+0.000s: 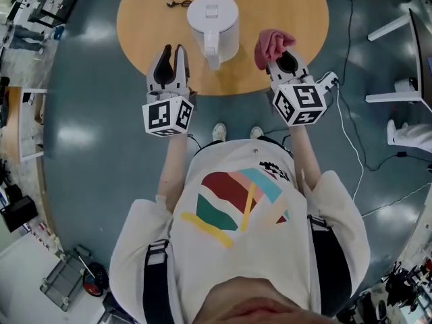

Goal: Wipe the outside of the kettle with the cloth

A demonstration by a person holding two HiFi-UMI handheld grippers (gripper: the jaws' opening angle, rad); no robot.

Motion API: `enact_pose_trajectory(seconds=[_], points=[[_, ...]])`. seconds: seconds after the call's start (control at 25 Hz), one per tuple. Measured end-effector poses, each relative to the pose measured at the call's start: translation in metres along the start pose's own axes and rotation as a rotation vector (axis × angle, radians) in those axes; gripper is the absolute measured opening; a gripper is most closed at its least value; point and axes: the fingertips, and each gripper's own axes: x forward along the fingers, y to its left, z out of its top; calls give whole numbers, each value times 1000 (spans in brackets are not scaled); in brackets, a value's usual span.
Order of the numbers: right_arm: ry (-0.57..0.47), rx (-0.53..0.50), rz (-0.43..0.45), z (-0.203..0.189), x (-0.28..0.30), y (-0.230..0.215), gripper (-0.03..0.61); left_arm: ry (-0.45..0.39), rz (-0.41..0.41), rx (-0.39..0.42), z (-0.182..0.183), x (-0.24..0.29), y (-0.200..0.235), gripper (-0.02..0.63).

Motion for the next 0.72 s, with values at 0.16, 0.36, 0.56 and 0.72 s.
enact_pose_trajectory(seconds=[0.16, 0.36, 0.56, 0.72], points=[[4, -10, 3, 0, 0, 2, 46, 2, -5, 1, 1, 0, -2, 150], [8, -3, 6, -6, 1, 1, 46, 4, -20, -2, -5, 1, -5, 152], [21, 4, 2, -11, -1, -1, 46, 35, -44, -17, -19, -4, -13, 150], [28, 13, 0, -14, -3, -3, 46, 52, -50, -33, -28, -7, -17, 150]])
